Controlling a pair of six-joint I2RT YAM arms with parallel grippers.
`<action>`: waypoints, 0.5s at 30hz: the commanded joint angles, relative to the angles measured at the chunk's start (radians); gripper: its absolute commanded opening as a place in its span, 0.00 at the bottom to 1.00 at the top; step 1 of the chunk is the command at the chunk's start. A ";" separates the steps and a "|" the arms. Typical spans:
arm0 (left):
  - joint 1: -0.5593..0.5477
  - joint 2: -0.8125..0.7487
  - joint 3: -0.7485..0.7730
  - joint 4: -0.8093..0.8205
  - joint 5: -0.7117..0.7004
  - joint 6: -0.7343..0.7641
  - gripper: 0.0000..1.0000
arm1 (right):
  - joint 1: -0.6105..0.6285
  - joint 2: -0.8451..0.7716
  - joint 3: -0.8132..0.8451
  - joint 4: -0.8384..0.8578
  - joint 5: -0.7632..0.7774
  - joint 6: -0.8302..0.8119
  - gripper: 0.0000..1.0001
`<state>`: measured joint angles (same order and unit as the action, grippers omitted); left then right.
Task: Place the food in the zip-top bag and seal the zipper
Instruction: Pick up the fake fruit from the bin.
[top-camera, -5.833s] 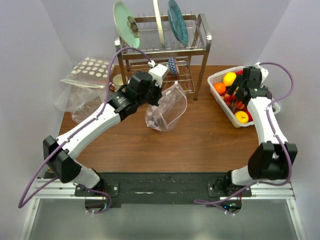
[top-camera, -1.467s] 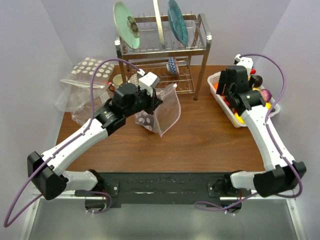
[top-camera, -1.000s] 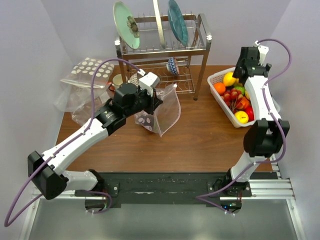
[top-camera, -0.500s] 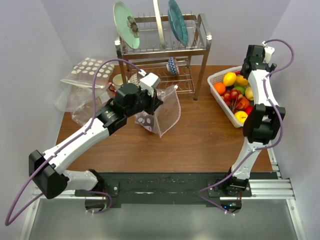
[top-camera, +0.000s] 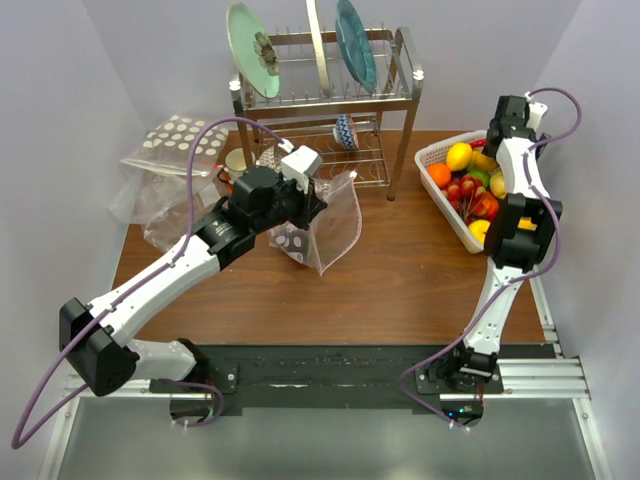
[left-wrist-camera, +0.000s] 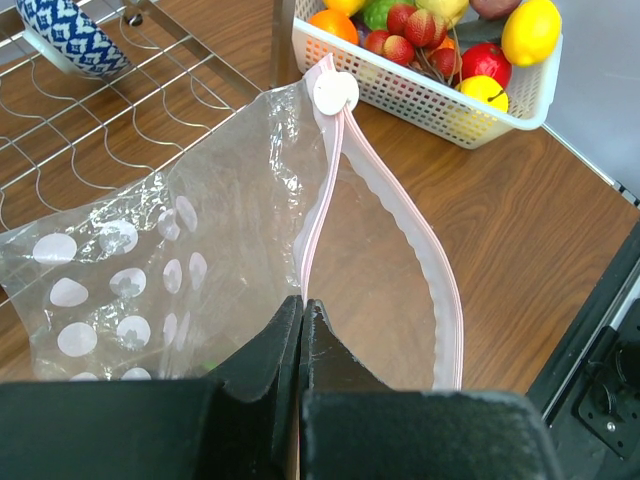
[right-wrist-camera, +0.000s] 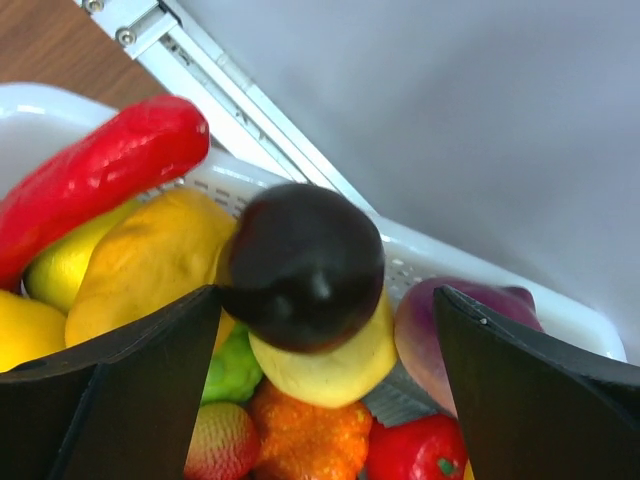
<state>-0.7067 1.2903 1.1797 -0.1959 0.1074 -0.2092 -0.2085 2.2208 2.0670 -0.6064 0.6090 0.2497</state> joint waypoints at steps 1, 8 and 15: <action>0.007 0.003 -0.011 0.050 -0.005 -0.004 0.00 | -0.006 0.019 0.050 0.039 0.015 0.011 0.83; 0.007 0.004 -0.011 0.052 -0.002 -0.006 0.00 | -0.006 -0.001 0.027 0.060 0.012 0.010 0.62; 0.007 0.007 -0.009 0.050 0.005 -0.002 0.00 | -0.005 -0.102 -0.065 0.083 -0.029 0.029 0.55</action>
<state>-0.7067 1.2953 1.1793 -0.1951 0.1074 -0.2092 -0.2127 2.2353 2.0548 -0.5701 0.6060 0.2527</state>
